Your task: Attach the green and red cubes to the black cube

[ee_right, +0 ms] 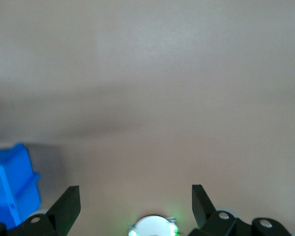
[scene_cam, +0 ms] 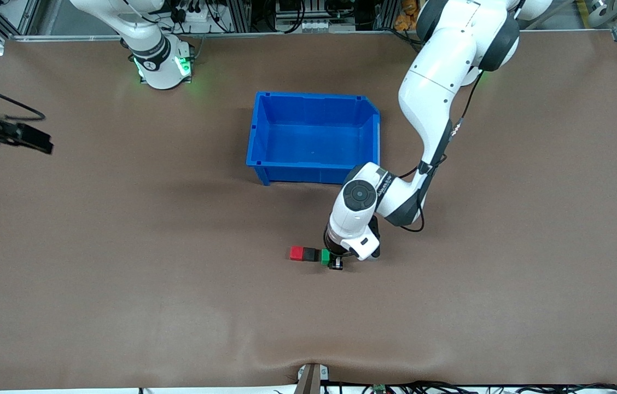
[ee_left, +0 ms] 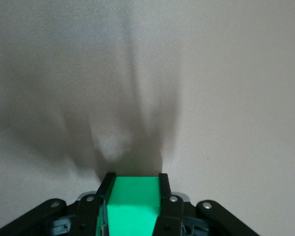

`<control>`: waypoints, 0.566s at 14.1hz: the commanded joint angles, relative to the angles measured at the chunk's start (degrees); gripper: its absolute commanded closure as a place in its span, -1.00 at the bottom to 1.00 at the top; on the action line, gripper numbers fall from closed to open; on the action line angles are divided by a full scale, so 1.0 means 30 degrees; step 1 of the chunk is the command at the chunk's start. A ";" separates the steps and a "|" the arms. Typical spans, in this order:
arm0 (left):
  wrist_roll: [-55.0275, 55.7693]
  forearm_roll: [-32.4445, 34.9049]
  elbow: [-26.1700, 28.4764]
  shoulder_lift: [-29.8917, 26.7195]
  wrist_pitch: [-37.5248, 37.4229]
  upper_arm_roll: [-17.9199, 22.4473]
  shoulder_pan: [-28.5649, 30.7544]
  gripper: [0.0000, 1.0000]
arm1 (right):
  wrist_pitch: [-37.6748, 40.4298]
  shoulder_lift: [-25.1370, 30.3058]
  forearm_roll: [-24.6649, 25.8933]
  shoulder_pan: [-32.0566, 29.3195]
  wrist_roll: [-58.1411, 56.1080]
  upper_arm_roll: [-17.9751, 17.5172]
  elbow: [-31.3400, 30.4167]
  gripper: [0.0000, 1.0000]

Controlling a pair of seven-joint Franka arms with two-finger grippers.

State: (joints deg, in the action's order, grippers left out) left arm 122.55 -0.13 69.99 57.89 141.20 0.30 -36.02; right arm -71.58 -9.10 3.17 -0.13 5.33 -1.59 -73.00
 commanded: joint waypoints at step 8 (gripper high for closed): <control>-0.0594 -0.0193 -0.0713 0.0480 0.0188 0.0075 -0.0444 1.00 | -0.3073 0.4390 -0.1000 0.0832 -0.1426 0.1903 -0.4221 -1.00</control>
State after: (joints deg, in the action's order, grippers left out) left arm 121.46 -0.13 69.89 57.94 141.39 0.14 -36.42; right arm -82.93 4.60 -0.01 1.46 1.48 1.85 -91.61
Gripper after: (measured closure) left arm 0.604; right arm 0.000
